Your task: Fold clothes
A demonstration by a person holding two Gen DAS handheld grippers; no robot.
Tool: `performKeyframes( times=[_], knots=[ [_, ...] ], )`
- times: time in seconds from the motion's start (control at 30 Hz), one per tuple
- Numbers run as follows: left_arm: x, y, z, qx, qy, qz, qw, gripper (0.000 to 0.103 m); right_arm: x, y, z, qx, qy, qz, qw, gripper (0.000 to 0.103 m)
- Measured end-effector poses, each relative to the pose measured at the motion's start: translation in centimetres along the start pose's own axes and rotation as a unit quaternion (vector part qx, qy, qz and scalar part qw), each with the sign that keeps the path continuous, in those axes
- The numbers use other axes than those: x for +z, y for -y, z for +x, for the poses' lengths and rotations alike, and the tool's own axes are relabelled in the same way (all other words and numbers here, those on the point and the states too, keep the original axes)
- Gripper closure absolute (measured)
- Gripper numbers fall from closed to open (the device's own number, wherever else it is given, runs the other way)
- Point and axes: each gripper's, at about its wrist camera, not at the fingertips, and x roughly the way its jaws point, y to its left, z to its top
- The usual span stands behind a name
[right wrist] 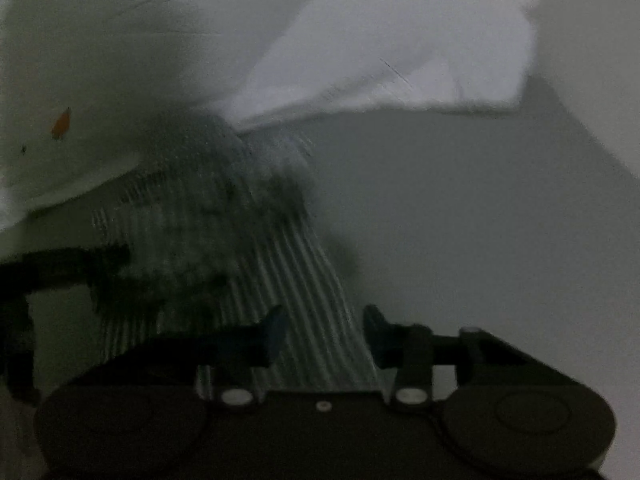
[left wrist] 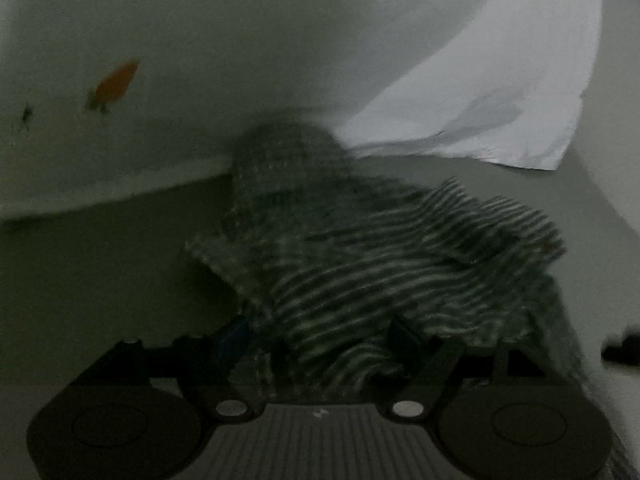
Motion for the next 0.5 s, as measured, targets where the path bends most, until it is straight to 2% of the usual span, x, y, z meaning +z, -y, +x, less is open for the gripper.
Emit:
performKeyframes(
  times=[0.1, 0.17, 0.23, 0.33, 0.4, 0.5],
  knots=[
    [-0.7, -0.5, 1.7, 0.020, -0.022, -0.009, 0.9995, 0.024, 2.3, -2.2, 2.6, 0.022, 0.017, -0.011, 1.000, 0.060],
    [-1.3, -1.5, 1.9, 0.011, -0.026, -0.057, 0.9980, 0.023, 3.1, -3.3, 4.5, 0.031, 0.014, -0.020, 0.999, 0.061],
    [-1.9, -2.6, 2.3, -0.006, -0.026, -0.103, 0.9943, 0.021, 3.4, -3.5, 6.9, 0.023, -0.019, -0.020, 0.999, 0.062],
    [-2.1, -2.3, 2.5, -0.006, -0.015, -0.094, 0.9954, 0.019, 3.3, -2.8, 9.1, 0.017, -0.065, -0.011, 0.998, 0.060],
    [-1.9, -2.1, 2.7, -0.001, -0.019, -0.093, 0.9955, 0.019, 3.0, -2.3, 8.3, 0.016, -0.067, -0.011, 0.998, 0.058],
    [-2.1, -2.8, 1.8, -0.009, -0.024, -0.127, 0.9916, 0.019, 2.0, -1.7, 6.8, 0.014, -0.067, -0.021, 0.997, 0.056]
  ],
)
